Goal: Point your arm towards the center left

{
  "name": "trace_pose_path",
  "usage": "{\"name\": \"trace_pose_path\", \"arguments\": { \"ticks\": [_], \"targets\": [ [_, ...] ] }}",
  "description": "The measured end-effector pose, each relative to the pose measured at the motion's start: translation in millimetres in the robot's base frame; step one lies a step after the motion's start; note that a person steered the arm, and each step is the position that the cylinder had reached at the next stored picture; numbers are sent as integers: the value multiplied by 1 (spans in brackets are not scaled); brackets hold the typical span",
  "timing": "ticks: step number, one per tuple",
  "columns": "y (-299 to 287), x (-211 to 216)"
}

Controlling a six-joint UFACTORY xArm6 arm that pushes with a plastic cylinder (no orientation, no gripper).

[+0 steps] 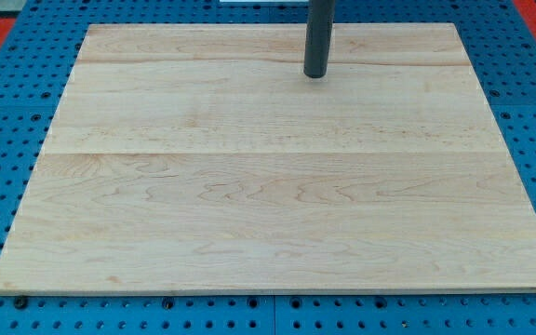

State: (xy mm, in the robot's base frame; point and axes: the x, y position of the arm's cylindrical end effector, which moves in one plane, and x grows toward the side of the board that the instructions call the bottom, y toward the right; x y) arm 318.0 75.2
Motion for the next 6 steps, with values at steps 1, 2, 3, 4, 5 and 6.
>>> {"name": "trace_pose_path", "arguments": {
  "ticks": [1, 2, 3, 4, 5, 6],
  "targets": [
    [6, 120],
    [6, 117],
    [1, 21],
    [5, 48],
    [2, -81],
    [-47, -64]
  ]
}}
